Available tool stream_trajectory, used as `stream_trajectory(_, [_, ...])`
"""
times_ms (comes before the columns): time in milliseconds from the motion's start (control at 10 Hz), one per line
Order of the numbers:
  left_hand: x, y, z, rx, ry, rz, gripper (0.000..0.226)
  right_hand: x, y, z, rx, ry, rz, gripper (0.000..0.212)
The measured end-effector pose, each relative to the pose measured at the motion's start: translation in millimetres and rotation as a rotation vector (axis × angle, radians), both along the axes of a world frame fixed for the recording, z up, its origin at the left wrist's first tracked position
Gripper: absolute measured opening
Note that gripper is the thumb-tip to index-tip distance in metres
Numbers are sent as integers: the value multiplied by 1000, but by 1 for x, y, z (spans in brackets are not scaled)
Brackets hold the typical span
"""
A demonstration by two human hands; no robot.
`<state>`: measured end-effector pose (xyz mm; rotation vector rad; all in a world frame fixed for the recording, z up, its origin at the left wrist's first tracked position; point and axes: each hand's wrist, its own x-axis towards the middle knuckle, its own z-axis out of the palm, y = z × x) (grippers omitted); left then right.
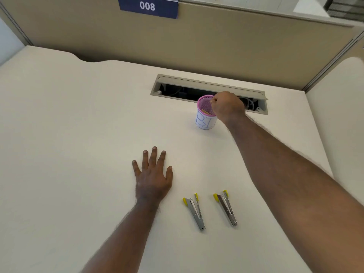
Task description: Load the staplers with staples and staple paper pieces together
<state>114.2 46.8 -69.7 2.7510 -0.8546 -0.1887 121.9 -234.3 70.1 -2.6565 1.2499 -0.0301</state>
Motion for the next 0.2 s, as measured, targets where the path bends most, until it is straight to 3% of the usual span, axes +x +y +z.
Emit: stream_trajectory(200, [0,-1,-5,-36,-19,-7,59,-23,3,13,-16,-194,-14,28])
